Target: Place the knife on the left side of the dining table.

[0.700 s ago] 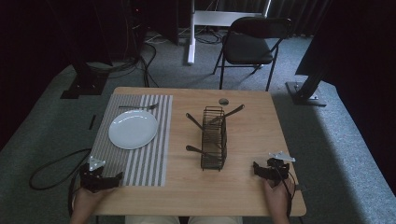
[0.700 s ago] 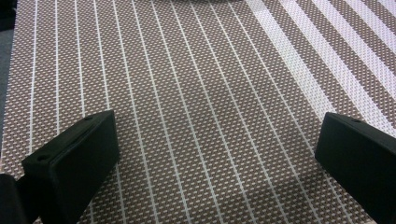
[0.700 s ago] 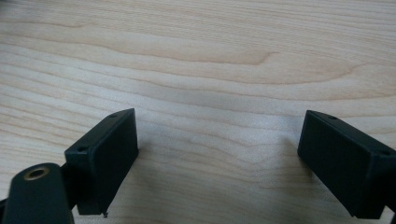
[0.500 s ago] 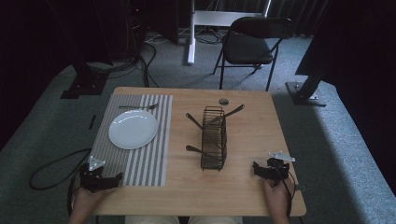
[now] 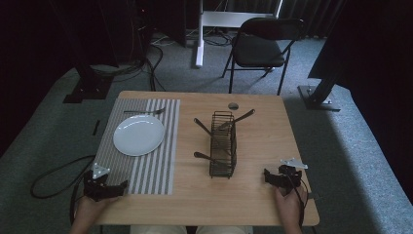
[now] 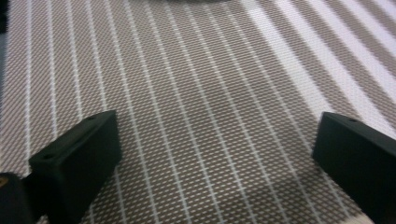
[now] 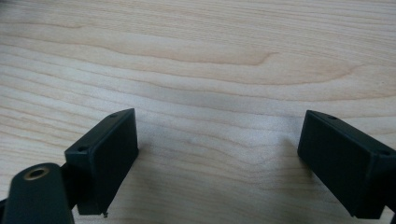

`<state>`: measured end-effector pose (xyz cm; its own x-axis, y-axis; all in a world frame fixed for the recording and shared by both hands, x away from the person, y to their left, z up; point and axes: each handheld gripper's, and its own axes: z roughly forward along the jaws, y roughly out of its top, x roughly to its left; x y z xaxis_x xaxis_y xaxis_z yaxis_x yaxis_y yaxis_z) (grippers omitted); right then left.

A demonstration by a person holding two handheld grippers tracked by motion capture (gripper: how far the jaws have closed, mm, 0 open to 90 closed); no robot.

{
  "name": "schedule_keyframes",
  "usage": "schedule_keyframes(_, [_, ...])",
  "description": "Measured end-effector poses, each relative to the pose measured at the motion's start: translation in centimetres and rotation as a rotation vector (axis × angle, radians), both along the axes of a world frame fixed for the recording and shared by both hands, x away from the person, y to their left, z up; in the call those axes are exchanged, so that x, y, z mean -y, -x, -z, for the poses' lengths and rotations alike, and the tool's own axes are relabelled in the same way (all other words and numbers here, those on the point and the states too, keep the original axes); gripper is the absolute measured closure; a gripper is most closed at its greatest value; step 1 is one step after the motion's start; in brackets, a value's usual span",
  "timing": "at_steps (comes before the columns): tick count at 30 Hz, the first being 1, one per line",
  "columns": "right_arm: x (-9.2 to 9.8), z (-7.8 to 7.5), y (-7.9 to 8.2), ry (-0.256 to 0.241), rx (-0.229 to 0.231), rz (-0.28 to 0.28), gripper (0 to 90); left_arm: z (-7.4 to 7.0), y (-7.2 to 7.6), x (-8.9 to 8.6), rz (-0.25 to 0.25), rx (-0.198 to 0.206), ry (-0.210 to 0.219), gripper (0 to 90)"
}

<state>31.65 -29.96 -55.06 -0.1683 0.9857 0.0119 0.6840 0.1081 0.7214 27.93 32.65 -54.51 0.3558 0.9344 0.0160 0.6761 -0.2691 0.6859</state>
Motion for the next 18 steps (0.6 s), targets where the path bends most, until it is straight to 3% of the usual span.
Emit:
schedule_keyframes(2, [0.0,0.0,0.0,0.000,0.000,0.001,11.2,-0.1,0.0,0.2,0.015,0.013,-0.017,2.3])
schedule_keyframes(6, [0.0,0.0,0.0,0.000,0.000,0.002,11.2,-0.2,-0.1,0.1,0.024,0.011,0.003,2.3])
schedule_keyframes(7, [0.0,0.0,0.0,0.000,0.000,0.002,11.3,-0.3,-0.1,0.1,0.041,-0.001,0.027,2.3])
schedule_keyframes(13, [-0.1,0.0,0.0,0.000,0.000,0.005,11.2,-0.5,-0.3,1.4,0.090,-0.017,0.016,2.3])
schedule_keyframes(18, [-0.1,0.0,0.0,0.000,0.000,0.005,11.2,-1.4,-1.0,2.6,0.128,-0.013,0.046,2.5])
